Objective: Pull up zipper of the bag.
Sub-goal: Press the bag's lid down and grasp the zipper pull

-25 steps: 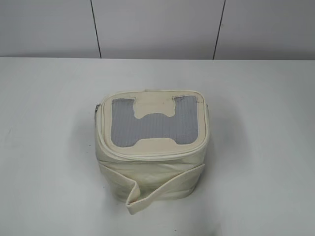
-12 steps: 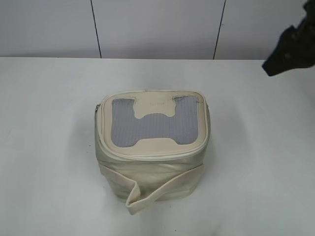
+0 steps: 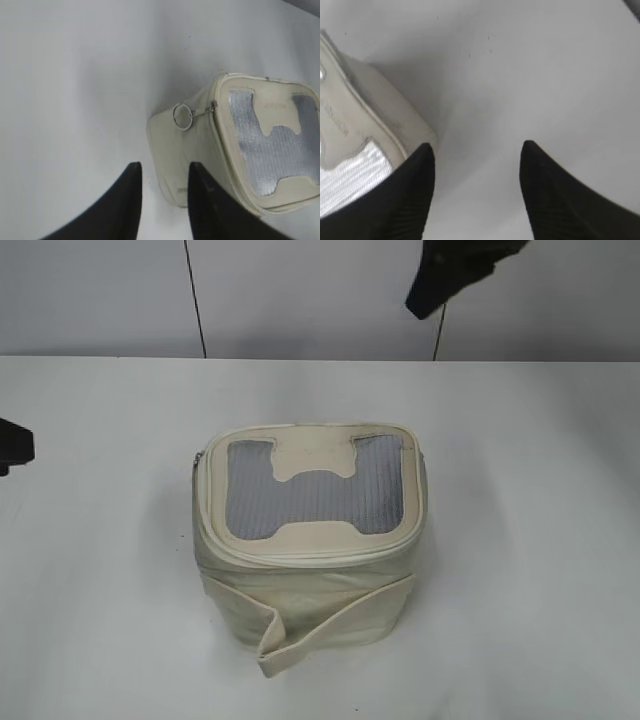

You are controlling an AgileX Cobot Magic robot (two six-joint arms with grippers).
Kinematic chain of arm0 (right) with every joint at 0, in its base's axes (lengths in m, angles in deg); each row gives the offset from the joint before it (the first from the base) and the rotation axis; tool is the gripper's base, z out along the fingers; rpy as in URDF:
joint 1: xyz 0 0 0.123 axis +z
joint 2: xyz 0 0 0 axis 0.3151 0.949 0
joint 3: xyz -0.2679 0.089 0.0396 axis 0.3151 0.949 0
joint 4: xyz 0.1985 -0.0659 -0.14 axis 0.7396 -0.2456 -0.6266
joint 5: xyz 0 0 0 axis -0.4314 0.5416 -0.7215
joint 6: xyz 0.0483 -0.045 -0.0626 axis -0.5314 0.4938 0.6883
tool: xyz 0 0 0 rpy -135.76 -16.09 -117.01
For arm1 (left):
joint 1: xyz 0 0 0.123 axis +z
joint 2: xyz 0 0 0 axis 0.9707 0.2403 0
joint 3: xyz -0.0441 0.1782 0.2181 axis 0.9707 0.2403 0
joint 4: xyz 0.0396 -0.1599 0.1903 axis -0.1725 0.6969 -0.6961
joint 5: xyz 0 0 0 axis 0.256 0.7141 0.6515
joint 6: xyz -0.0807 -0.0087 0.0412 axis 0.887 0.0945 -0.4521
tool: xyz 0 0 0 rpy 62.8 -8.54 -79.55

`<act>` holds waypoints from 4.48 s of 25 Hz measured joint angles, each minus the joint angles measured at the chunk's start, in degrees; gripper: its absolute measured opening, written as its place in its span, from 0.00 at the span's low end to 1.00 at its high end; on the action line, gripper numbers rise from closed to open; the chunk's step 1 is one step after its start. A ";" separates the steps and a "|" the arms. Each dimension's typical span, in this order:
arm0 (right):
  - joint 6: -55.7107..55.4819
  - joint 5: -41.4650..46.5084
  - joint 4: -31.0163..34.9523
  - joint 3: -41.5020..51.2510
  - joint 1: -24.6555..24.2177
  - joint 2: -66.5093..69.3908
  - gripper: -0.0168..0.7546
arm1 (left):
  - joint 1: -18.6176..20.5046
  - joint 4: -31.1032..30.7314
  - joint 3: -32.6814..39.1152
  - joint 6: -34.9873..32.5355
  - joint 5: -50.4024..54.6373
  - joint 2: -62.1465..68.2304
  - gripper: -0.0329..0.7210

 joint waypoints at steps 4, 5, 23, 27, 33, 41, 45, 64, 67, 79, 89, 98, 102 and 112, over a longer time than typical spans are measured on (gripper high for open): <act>0.26 0.48 1.61 -10.35 1.12 5.15 0.59 | 0.00 0.10 -3.51 -1.52 -0.14 4.10 0.37; 0.54 0.55 1.87 -11.89 1.44 5.73 0.59 | 0.00 0.10 -4.19 -1.76 -0.20 4.76 0.37; 3.38 1.03 5.58 -14.20 5.40 11.53 0.59 | -2.23 -1.06 -6.97 -2.16 -0.06 9.28 0.37; 4.98 1.03 10.37 -14.20 6.06 13.49 0.59 | -2.24 -1.06 -6.97 -2.16 0.91 9.28 0.37; 5.46 1.03 8.24 -14.20 10.67 13.69 0.59 | -2.24 -0.89 -6.97 -2.16 0.97 9.28 0.37; 2.13 1.09 4.59 -10.59 12.95 13.62 0.59 | -2.24 -0.84 -6.97 -2.16 1.43 9.28 0.37; 1.76 1.09 3.90 -5.30 13.13 11.44 0.57 | -2.24 -0.84 -6.97 -2.16 1.74 9.28 0.37; 9.26 1.14 7.48 -8.82 14.36 15.91 0.54 | -3.69 0.43 -7.19 -2.16 5.50 10.35 0.37; 9.26 1.10 7.53 -9.14 14.36 16.55 0.54 | -5.39 0.47 -7.19 -2.16 4.96 10.35 0.37; 8.14 1.10 7.74 -8.83 14.36 17.57 0.54 | -7.61 0.71 -7.19 -2.16 2.41 14.32 0.37; 7.97 0.95 8.23 -5.86 14.36 17.92 0.49 | -7.61 1.63 -7.19 -2.16 0.83 15.59 0.37; 9.30 1.50 8.86 -5.53 14.36 17.97 0.09 | -7.61 1.81 -7.19 -3.49 0.44 15.65 0.37; 9.30 1.50 8.86 -5.47 14.36 17.97 0.09 | -7.61 2.01 -7.81 -3.69 0.44 17.19 0.37; 9.42 1.50 8.80 -4.99 14.46 16.78 0.09 | -7.61 2.45 -11.35 -13.64 2.81 21.59 0.51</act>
